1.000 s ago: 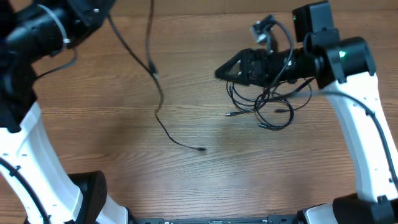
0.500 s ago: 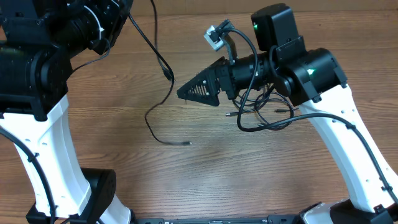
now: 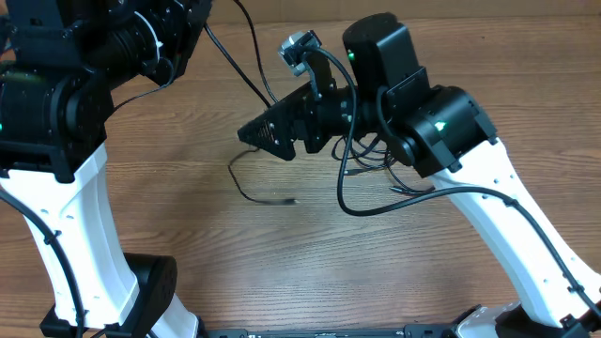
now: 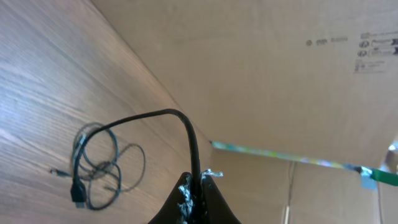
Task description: Untangle cables
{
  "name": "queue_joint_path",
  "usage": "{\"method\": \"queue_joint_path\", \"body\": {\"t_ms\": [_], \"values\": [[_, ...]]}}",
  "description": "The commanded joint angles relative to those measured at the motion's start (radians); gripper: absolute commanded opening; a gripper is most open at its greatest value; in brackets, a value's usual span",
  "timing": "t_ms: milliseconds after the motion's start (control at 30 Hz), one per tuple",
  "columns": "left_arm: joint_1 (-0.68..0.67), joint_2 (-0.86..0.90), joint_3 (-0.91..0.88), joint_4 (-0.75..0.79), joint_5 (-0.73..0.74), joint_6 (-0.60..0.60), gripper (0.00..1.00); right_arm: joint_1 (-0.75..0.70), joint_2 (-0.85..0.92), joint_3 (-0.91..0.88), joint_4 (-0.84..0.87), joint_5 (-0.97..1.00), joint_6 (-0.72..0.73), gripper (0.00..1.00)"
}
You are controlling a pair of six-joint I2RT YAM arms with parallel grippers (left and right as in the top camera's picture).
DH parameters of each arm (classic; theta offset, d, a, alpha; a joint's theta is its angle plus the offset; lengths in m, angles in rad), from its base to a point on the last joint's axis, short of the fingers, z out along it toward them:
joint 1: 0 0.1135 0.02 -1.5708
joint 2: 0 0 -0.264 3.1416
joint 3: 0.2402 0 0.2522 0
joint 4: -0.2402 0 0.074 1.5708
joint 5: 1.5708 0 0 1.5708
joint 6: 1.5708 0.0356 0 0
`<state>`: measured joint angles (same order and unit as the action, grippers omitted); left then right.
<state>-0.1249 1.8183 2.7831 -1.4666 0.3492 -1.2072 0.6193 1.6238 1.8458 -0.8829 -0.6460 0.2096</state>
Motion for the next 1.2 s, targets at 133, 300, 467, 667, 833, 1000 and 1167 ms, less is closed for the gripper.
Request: {"method": "queue_joint_path", "body": {"t_ms": [133,300,467,667,833,1000,1167], "values": [[-0.006,0.006,-0.001,0.001,0.002,-0.027,0.05,0.01,0.025,0.013,0.002,0.126,0.035,0.49],[-0.006,0.006,-0.001,-0.051,-0.171,-0.026,0.04,0.011,0.025,0.013,-0.037,0.122,0.09,0.04],[-0.006,0.011,-0.001,-0.14,-0.495,0.082,0.05,0.011,0.024,0.013,-0.056,0.089,0.197,0.04],[-0.007,0.039,-0.014,-0.223,-0.515,0.265,0.24,0.008,0.011,0.014,0.041,0.05,0.422,0.04],[-0.007,0.072,-0.015,-0.223,-0.346,0.486,0.47,0.008,0.01,0.014,0.093,-0.006,0.476,0.04],[-0.007,0.079,-0.015,-0.223,-0.156,0.714,0.72,-0.008,0.01,0.014,0.091,-0.035,0.453,0.04],[-0.007,0.079,-0.015,-0.223,-0.015,0.811,0.89,-0.058,0.009,0.014,0.065,-0.153,0.275,0.04]]}}
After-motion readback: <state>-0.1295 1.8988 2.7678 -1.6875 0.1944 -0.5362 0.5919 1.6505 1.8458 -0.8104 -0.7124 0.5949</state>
